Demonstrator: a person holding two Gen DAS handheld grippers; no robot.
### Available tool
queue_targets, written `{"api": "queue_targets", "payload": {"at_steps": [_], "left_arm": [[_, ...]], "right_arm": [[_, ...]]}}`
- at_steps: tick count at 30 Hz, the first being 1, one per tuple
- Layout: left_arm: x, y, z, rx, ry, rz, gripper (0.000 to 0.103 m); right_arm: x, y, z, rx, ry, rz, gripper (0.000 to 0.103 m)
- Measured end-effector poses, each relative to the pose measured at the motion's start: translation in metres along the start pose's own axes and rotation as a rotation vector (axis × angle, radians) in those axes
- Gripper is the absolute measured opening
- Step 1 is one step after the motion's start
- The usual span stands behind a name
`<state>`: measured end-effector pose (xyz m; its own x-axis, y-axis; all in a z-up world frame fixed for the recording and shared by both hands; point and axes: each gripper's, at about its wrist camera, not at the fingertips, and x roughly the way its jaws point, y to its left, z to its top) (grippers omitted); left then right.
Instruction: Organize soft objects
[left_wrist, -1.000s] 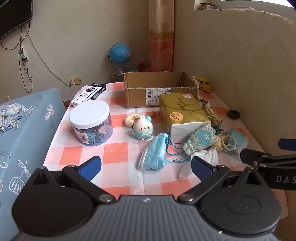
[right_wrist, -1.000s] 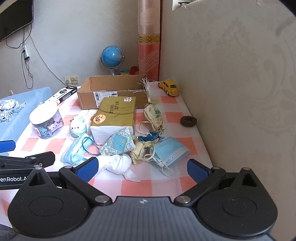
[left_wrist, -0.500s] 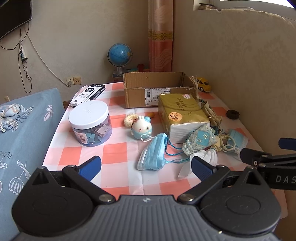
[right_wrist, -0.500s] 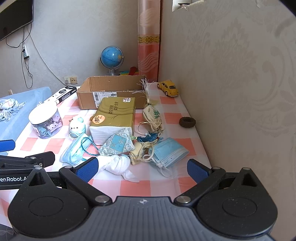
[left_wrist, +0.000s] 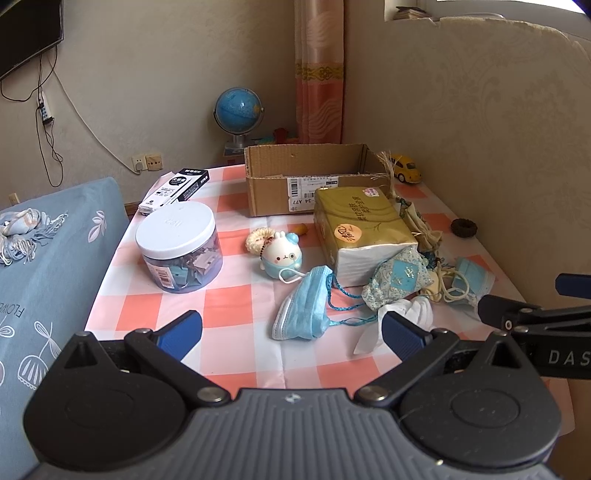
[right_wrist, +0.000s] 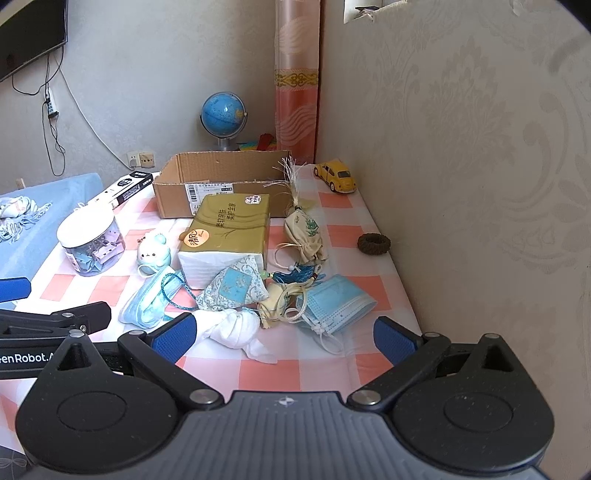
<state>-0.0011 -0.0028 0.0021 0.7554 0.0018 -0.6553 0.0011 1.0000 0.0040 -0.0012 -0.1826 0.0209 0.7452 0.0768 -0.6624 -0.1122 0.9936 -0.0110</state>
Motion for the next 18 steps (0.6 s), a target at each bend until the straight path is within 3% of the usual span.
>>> {"api": "queue_targets", "payload": {"at_steps": [18], "left_arm": [[0.0000, -0.0011, 0.0002, 0.000, 0.001, 0.000, 0.103]], "right_arm": [[0.0001, -0.0006, 0.0009, -0.004, -0.002, -0.002, 0.103]]}}
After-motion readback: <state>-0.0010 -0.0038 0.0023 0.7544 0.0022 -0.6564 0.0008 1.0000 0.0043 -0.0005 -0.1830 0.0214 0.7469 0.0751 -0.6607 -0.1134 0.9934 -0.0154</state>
